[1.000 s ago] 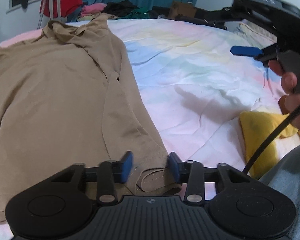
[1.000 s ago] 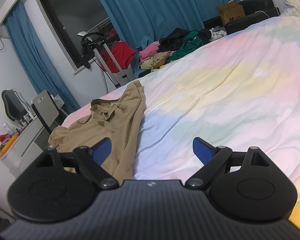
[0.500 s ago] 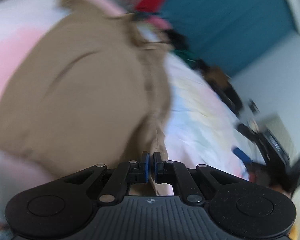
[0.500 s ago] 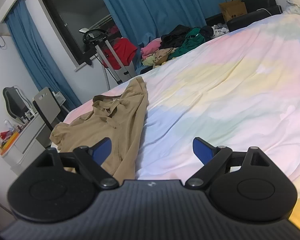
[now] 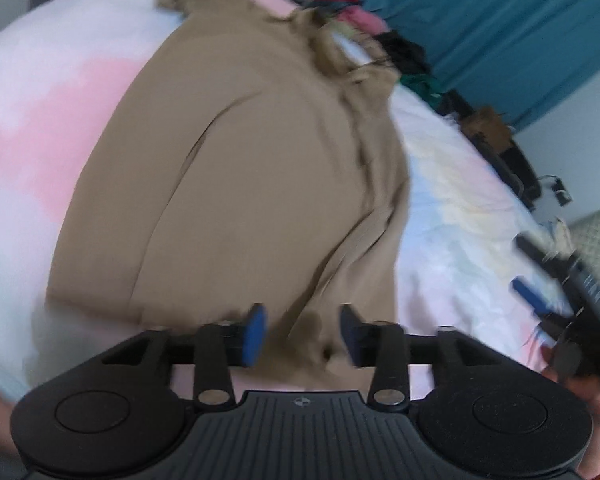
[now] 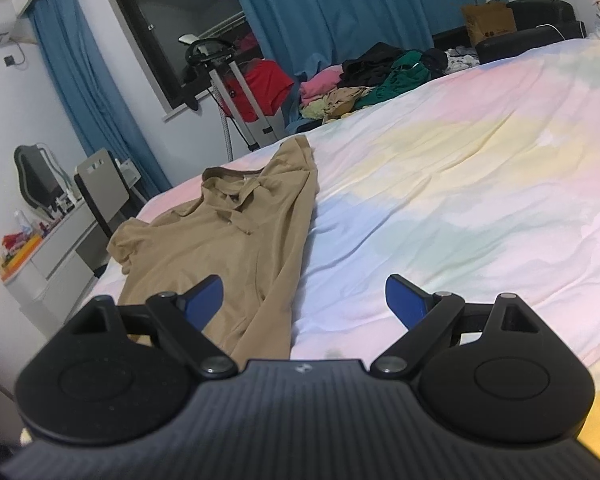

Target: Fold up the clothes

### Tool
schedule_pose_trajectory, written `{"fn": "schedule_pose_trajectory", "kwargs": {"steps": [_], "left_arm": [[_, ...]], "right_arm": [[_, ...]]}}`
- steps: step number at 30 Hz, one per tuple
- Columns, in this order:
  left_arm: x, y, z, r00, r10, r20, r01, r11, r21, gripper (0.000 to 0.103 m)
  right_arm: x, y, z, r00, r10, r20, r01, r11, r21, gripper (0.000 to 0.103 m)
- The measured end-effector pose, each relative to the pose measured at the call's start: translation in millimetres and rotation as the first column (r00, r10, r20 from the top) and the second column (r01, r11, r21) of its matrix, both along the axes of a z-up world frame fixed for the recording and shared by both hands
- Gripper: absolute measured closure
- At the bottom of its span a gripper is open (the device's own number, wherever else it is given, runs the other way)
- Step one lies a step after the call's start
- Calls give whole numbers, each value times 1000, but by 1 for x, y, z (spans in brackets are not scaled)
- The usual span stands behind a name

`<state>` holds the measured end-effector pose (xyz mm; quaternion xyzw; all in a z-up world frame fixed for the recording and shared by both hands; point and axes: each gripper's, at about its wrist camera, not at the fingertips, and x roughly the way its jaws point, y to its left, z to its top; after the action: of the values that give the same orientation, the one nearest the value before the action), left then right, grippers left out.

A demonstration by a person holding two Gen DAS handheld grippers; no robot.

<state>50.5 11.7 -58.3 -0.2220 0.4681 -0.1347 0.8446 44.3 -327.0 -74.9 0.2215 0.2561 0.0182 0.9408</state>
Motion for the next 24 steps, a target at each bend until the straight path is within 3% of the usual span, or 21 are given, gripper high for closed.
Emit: {"fn": "schedule_pose_trajectory", "kwargs": {"steps": [5, 7, 11, 16, 19, 20, 23, 24], "left_arm": [[79, -13, 22, 995, -55, 80, 55, 998, 1, 41], [116, -21, 18, 994, -61, 87, 63, 998, -27, 40], [194, -45, 1, 995, -60, 80, 62, 998, -27, 40], [255, -72, -30, 996, -34, 85, 37, 999, -38, 41], [283, -89, -45, 993, -47, 106, 48, 999, -3, 46], [288, -94, -49, 991, -48, 125, 47, 999, 13, 53], [300, -101, -50, 987, -44, 152, 34, 997, 67, 92], [304, -102, -49, 986, -53, 161, 40, 996, 86, 99]], "right_arm": [[8, 5, -4, 1000, 6, -4, -6, 1000, -4, 14], [13, 8, -8, 1000, 2, -8, -2, 1000, -19, 14], [26, 12, -16, 1000, -6, -15, 6, 999, -39, 14], [48, 17, -30, 1000, -18, -17, 17, 997, -73, 14], [62, 17, -38, 1000, -21, -16, 20, 996, -83, 14], [66, 17, -40, 1000, -21, -19, 19, 997, -81, 14], [77, 14, -49, 999, -18, -29, 17, 998, -64, 14], [79, 14, -51, 999, -20, -34, 18, 998, -61, 14]]}}
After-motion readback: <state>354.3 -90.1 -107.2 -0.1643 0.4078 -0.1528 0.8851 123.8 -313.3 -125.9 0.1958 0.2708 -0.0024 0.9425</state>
